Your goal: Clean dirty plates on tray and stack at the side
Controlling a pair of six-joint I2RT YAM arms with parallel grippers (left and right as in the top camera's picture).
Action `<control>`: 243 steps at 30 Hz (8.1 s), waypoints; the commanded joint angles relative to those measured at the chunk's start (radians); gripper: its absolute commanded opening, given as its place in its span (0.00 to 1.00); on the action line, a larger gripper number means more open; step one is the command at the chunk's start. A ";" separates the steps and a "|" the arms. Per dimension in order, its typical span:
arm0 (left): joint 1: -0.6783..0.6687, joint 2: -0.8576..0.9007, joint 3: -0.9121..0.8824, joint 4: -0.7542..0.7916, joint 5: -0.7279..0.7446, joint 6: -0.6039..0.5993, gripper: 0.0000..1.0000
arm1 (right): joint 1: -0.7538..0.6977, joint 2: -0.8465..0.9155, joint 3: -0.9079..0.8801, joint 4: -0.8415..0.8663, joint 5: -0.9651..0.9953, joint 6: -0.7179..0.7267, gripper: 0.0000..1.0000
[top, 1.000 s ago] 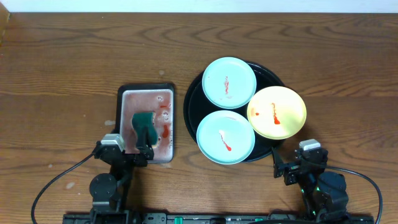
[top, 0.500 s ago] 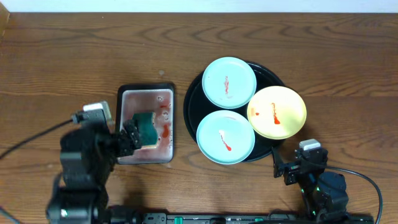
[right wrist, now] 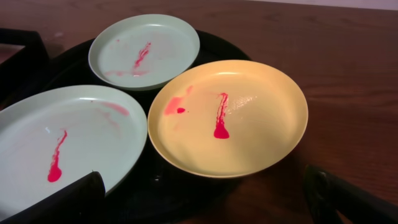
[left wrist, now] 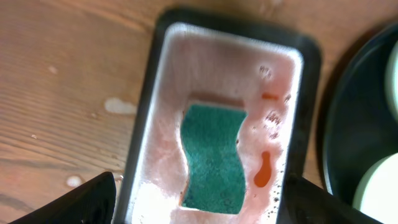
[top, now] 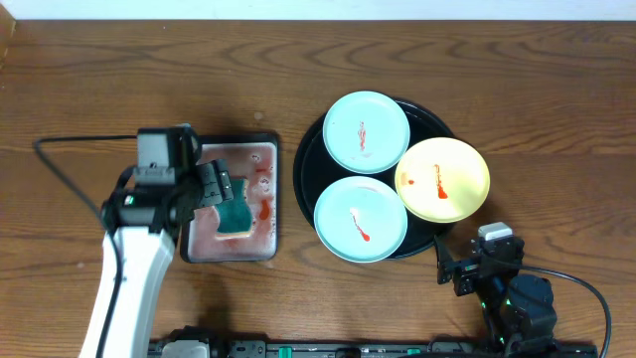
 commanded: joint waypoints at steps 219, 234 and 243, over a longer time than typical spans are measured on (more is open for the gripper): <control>-0.498 0.903 0.495 0.494 0.087 -0.252 0.07 | -0.061 2.065 1.127 0.333 -0.315 0.215 0.01; -0.549 0.964 0.495 0.550 0.103 -0.332 0.07 | -0.053 2.065 1.127 0.328 -0.316 0.219 0.01; -0.425 0.963 0.495 0.464 0.001 -0.307 0.07 | -0.057 2.065 1.127 0.321 -0.315 0.219 0.01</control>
